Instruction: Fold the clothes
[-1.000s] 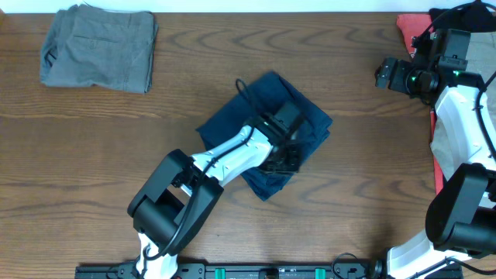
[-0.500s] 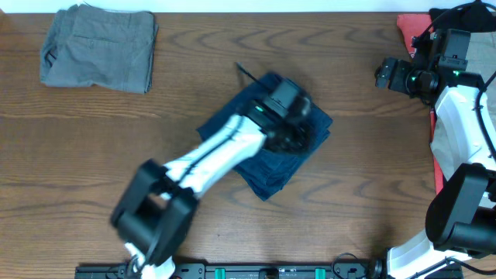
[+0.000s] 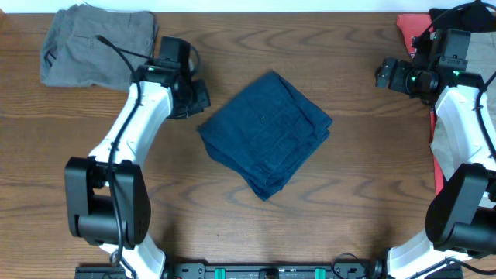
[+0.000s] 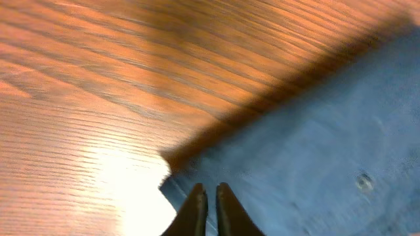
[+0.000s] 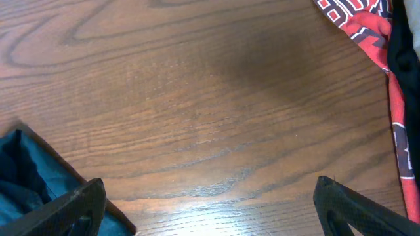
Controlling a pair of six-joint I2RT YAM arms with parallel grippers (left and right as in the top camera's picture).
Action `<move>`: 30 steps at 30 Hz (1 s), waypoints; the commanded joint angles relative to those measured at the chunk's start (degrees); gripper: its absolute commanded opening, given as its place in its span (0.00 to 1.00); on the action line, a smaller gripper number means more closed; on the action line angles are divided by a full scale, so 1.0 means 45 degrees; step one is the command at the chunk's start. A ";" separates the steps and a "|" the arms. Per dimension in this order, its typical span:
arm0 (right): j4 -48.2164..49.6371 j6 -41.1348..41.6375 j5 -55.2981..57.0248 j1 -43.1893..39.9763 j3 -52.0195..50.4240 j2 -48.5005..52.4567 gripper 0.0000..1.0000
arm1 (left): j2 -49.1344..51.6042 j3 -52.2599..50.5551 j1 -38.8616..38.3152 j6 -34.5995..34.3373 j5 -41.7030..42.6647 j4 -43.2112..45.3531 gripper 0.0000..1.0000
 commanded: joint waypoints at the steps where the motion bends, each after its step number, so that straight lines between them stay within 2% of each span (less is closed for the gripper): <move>1: -0.0010 0.0107 0.0019 -0.0083 0.0189 -0.0296 0.99 | 0.0602 -0.0034 0.0039 0.0311 -0.0238 0.0180 0.06; 15: -0.0010 0.0107 0.0019 -0.0087 0.0189 -0.0296 0.99 | 0.2283 -0.0039 -0.0019 0.0306 -0.0243 0.0597 0.06; 30: -0.0010 0.0107 0.0019 -0.0083 0.0189 -0.0296 0.99 | 0.2404 -0.0801 -0.0845 0.0253 0.0529 -0.0287 0.06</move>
